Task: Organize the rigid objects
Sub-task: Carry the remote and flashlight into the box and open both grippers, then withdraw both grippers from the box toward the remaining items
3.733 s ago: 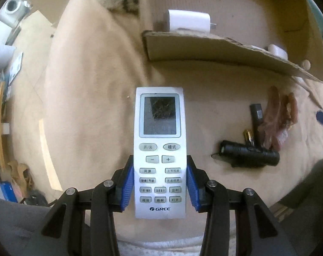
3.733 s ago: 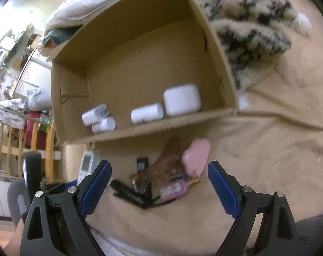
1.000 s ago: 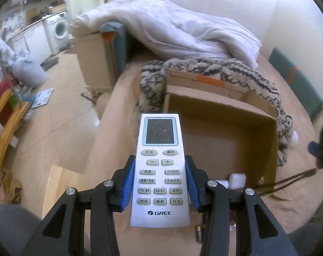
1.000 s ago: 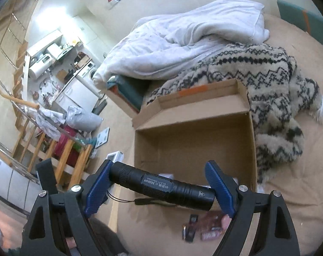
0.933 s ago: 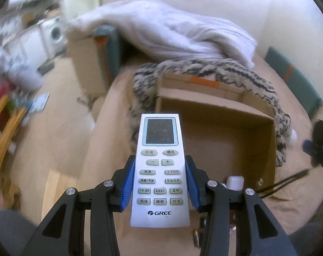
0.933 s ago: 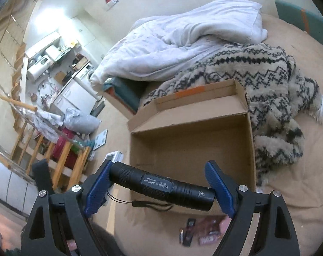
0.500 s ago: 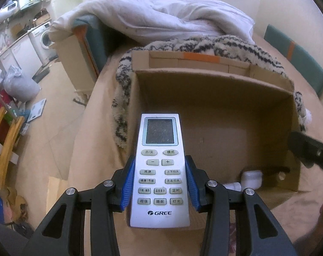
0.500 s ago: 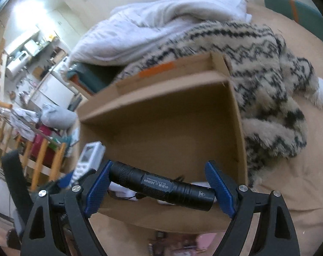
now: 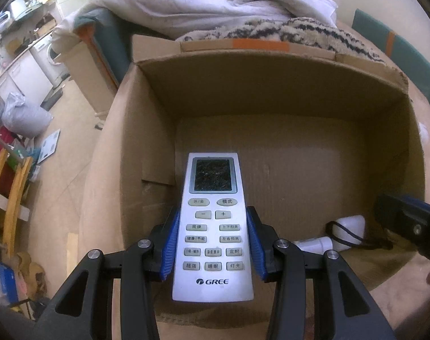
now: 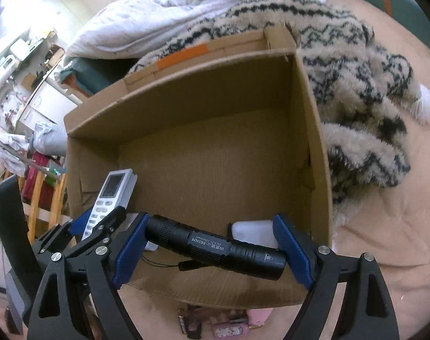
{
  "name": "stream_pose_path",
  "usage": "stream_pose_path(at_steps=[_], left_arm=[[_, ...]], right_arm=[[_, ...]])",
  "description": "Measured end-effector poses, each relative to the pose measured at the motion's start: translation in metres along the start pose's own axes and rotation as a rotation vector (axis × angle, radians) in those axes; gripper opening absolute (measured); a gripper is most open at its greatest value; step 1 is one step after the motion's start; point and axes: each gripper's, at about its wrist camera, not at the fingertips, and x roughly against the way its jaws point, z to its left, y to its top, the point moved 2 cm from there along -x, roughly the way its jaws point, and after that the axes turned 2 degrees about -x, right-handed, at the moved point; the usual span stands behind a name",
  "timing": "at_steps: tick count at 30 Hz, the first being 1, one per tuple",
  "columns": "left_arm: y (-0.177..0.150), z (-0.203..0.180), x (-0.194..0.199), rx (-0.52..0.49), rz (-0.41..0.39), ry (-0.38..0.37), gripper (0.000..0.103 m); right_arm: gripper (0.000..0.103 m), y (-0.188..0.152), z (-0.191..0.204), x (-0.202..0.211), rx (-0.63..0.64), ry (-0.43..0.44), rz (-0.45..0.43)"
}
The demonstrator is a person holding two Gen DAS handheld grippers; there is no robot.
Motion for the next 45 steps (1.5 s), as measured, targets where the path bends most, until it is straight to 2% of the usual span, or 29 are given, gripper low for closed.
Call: stream_pose_path(at_steps=[15,17,19,21,26,35,45], left_arm=[[0.004,0.0,-0.008,0.015,0.036,0.019,0.042],[0.004,0.0,-0.009,0.014,0.05,0.028,0.05],[0.004,0.001,-0.007,0.012,0.048,0.028,0.057],[0.005,-0.001,-0.004,0.008,0.049,0.009,0.062],[0.008,-0.005,0.007,-0.021,0.015,0.033,0.071],[0.011,0.003,0.02,0.02,0.01,0.005,0.072],[0.014,0.031,0.054,0.1,-0.028,-0.049,0.072]], right_arm=[[0.092,0.0,-0.005,-0.004,-0.049,0.012,0.04],[0.092,0.0,-0.006,-0.003,-0.058,0.024,0.035],[0.103,0.001,-0.006,0.0,-0.065,0.038,0.021],[0.103,0.003,-0.006,0.003,-0.071,0.053,0.003],[0.103,0.006,-0.01,0.009,-0.1,0.099,-0.014],[0.103,0.005,-0.012,0.02,-0.107,0.127,-0.033],[0.103,-0.002,-0.008,0.035,-0.072,0.126,-0.048]])
